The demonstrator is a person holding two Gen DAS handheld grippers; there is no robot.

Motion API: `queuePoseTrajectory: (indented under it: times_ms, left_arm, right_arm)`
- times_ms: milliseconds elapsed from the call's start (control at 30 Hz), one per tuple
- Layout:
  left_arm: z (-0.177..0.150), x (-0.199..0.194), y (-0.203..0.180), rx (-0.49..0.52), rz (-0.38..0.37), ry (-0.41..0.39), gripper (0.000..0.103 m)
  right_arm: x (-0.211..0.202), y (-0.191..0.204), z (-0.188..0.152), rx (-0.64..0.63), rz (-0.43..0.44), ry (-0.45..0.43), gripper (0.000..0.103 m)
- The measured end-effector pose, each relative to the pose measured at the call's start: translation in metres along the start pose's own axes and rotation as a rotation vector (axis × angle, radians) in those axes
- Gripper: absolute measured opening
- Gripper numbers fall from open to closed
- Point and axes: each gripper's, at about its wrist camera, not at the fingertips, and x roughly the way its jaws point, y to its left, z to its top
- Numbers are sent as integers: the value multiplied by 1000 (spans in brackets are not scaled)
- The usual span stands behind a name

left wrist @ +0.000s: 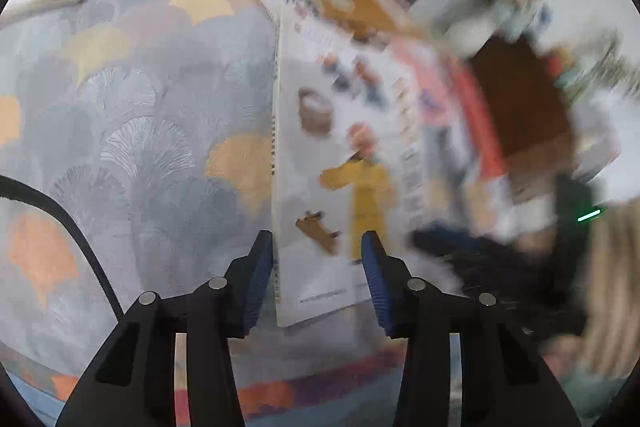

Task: Organize books
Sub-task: 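Grasp the yellow-robed-figure booklet's edge with the left tool and lift it, then grasp the booklet with the right tool while the left tool holds the spine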

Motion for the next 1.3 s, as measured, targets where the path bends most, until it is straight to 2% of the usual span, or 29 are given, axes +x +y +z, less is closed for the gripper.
queuePoseTrajectory:
  times_ms: [33, 100, 200, 233, 333, 400, 467, 567, 667, 800, 867, 1000, 1233, 1300]
  left_arm:
    - [2, -9, 3, -38, -76, -18, 36]
    - [5, -15, 3, -72, -161, -25, 35]
    - [8, -12, 1, -103, -228, -20, 34]
    - [9, -9, 1, -107, -222, -18, 33]
    - [8, 10, 1, -84, -115, 12, 26]
    - [4, 18, 6, -98, -100, 36, 13]
    - [1, 25, 8, -120, -94, 44, 12]
    - [2, 24, 4, -127, -79, 8, 10]
    - [6, 16, 5, -187, -128, -23, 9]
    - [15, 16, 9, -288, -279, 3, 9]
    - [18, 17, 11, -342, -342, 32, 9]
    - [23, 15, 10, -400, -411, 60, 9]
    - [24, 15, 12, -430, -431, 92, 9]
    - [23, 14, 13, -430, -422, 84, 9]
  right_arm:
    - [1, -2, 1, 10, 12, 2, 35]
    - [0, -4, -2, 19, 28, 1, 35]
    - [-2, -10, -6, 45, 47, -2, 35]
    - [-3, -11, -6, 48, 49, -2, 35]
    - [-4, -10, -6, 44, 45, -3, 37]
    - [-4, -7, -6, 33, 39, -7, 39]
    - [-4, -4, -6, 23, 36, -8, 45]
    - [-2, 0, -5, 27, 59, 14, 53]
    - [-4, -10, -8, 86, 133, 60, 54]
    - [-8, -36, -19, 223, 279, 107, 54]
    - [-5, -54, -24, 337, 399, 121, 55]
    - [7, -86, -38, 551, 651, 127, 55]
    - [19, -84, -28, 590, 743, 94, 54]
    - [18, -78, -25, 585, 744, 79, 49]
